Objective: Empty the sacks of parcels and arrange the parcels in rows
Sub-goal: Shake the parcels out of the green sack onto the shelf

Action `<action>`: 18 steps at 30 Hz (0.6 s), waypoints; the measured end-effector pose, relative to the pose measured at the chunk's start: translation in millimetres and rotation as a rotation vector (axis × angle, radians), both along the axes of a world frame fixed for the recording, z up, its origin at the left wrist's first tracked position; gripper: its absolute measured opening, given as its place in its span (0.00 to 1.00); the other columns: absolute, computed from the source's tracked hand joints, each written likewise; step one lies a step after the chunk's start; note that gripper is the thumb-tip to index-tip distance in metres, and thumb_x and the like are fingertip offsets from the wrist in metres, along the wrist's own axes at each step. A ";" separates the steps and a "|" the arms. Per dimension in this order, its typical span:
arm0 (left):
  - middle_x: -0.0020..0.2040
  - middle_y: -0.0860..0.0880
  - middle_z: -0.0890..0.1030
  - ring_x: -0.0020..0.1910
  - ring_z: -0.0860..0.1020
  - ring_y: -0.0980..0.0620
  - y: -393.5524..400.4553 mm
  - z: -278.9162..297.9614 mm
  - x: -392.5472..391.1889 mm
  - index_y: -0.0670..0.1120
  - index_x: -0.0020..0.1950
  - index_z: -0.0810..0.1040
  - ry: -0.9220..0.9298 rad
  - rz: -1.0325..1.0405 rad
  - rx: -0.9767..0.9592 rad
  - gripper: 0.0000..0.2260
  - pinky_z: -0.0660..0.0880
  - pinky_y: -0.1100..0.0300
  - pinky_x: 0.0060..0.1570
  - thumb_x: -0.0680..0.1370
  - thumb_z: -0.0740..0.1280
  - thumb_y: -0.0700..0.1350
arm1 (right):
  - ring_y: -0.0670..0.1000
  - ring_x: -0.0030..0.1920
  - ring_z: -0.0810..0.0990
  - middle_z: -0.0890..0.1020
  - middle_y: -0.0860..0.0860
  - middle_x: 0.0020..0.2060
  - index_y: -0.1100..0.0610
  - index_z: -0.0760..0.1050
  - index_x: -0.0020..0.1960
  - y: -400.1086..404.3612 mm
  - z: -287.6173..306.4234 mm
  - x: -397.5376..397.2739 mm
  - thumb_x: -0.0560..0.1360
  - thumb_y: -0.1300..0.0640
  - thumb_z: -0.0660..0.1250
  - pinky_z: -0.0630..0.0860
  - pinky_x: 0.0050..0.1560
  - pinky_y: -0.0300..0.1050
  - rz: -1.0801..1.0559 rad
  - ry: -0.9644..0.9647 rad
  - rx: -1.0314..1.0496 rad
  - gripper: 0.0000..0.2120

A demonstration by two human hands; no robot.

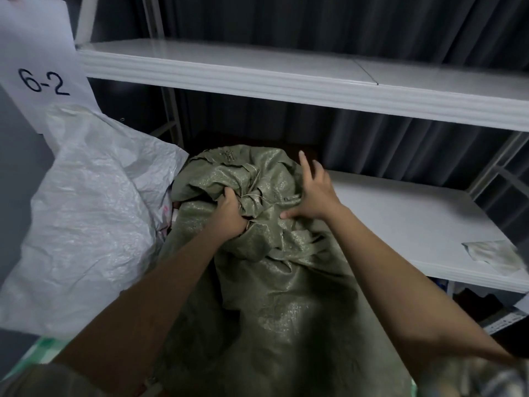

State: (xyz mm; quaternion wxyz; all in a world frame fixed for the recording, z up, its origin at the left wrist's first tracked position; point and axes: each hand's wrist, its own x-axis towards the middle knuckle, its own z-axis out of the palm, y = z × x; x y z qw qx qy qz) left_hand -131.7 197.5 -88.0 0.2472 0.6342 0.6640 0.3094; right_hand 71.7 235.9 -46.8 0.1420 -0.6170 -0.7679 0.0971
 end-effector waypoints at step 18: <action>0.58 0.40 0.71 0.57 0.72 0.41 -4.8 -7.7 -25.1 0.40 0.59 0.68 0.267 -0.077 0.109 0.14 0.72 0.50 0.55 0.76 0.67 0.39 | 0.53 0.55 0.78 0.80 0.54 0.51 0.63 0.79 0.57 20.3 -30.9 -44.9 0.68 0.67 0.74 0.72 0.51 0.40 0.108 0.374 -0.274 0.18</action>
